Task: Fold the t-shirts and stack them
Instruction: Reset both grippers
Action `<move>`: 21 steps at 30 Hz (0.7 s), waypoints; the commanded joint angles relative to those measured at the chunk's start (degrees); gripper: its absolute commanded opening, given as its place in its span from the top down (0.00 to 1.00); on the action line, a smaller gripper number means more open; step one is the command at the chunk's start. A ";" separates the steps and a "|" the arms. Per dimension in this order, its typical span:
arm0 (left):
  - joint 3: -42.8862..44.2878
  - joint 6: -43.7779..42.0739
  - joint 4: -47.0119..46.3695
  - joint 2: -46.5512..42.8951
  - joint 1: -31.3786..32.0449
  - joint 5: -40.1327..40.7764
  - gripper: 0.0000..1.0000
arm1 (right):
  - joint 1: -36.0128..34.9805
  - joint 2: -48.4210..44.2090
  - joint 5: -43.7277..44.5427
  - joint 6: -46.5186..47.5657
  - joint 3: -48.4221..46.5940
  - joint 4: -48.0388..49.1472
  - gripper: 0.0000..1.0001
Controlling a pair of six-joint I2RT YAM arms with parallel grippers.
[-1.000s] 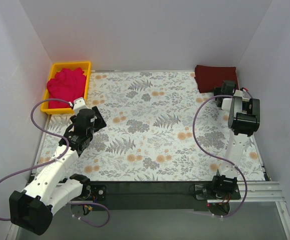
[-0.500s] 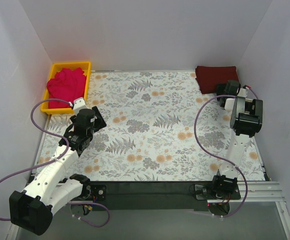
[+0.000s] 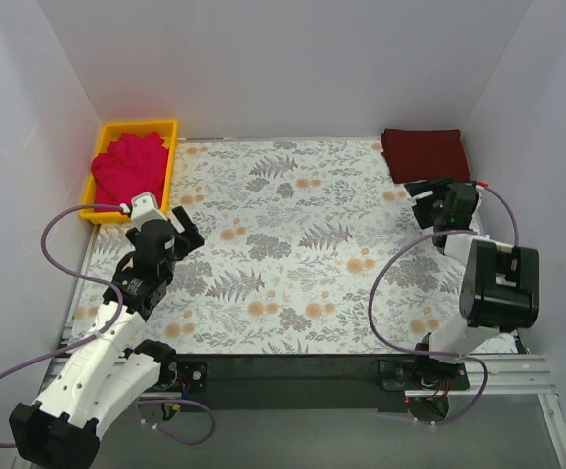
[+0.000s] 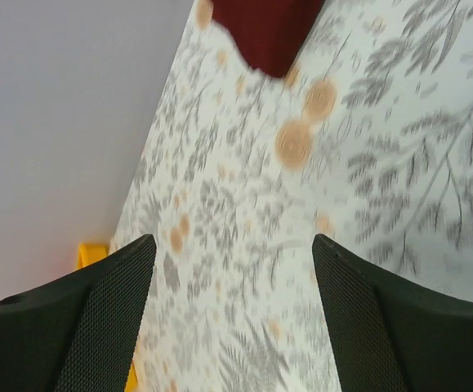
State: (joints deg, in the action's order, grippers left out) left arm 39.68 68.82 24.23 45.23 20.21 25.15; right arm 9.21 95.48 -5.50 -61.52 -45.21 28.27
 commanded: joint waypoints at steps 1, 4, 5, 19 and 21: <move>-1.18 -0.26 -1.11 -2.69 -0.08 2.01 0.16 | -0.42 -16.31 -8.64 6.75 8.89 0.39 0.15; -1.54 0.00 -1.03 -4.71 -0.08 2.80 0.13 | -0.34 -30.72 -11.89 13.94 13.92 -8.82 0.14; -1.71 0.18 -1.11 -5.76 -0.08 3.15 0.10 | -0.34 -34.36 -13.04 18.49 14.44 -11.63 0.14; 4.70 1.76 13.02 -25.71 -0.08 3.95 0.05 | -15.61 -77.60 11.62 51.40 -4.63 -65.35 0.04; 4.62 2.20 14.35 -29.49 0.01 3.60 0.05 | -16.94 -82.45 15.50 49.74 -3.31 -65.01 0.02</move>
State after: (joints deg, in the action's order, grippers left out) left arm 42.94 70.35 32.47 19.00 20.21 27.75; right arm -5.61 17.80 -1.83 -16.08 -49.78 -27.77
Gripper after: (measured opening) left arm 0.947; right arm 0.976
